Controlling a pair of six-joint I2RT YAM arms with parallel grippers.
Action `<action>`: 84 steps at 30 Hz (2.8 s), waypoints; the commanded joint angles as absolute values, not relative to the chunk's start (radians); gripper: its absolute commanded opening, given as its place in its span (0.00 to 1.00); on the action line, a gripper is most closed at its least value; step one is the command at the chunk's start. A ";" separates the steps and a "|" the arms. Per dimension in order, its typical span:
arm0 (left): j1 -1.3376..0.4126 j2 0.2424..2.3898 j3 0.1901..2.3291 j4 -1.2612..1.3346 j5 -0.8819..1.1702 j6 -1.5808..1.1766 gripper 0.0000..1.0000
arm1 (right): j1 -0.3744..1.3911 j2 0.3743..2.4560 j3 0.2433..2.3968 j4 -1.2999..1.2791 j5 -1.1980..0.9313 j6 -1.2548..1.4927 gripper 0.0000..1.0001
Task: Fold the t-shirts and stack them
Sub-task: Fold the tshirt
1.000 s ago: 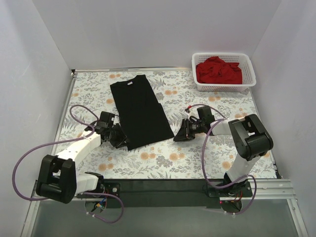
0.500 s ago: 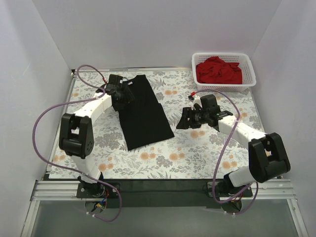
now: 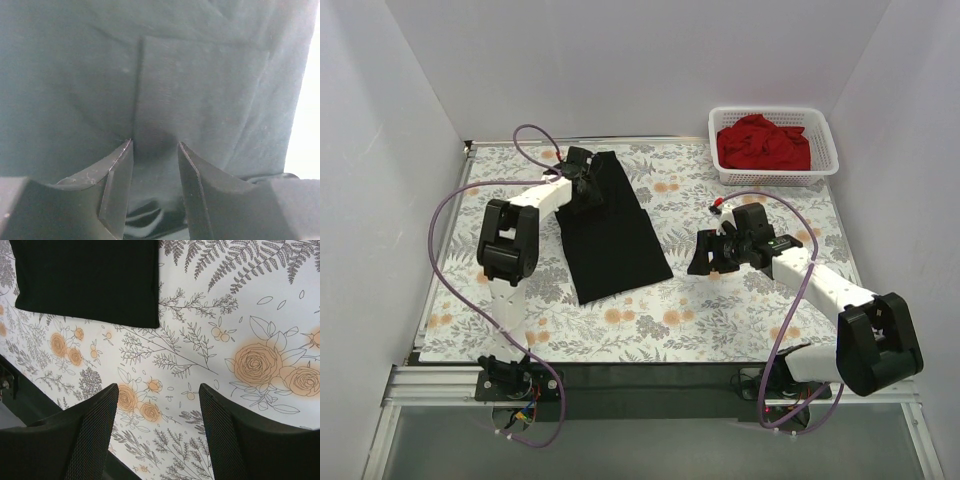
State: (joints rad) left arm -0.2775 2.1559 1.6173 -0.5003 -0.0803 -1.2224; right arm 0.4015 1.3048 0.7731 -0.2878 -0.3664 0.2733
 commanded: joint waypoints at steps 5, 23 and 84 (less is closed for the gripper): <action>-0.437 2.220 1.612 -0.502 -0.002 -1.275 0.38 | 0.405 1.289 0.764 -0.288 -0.362 0.250 0.61; -0.492 1.698 1.429 -0.641 -0.169 -1.310 0.84 | 0.406 1.193 0.785 -0.368 -0.302 0.209 0.73; -0.612 1.540 0.787 -0.746 -0.002 -1.462 0.14 | 0.775 1.500 0.903 -0.514 -0.005 0.508 0.52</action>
State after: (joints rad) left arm -0.6060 1.5162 0.8135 -0.7372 0.0196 -1.4769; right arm 0.7681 1.4887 0.8589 -0.5007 -0.0246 0.4969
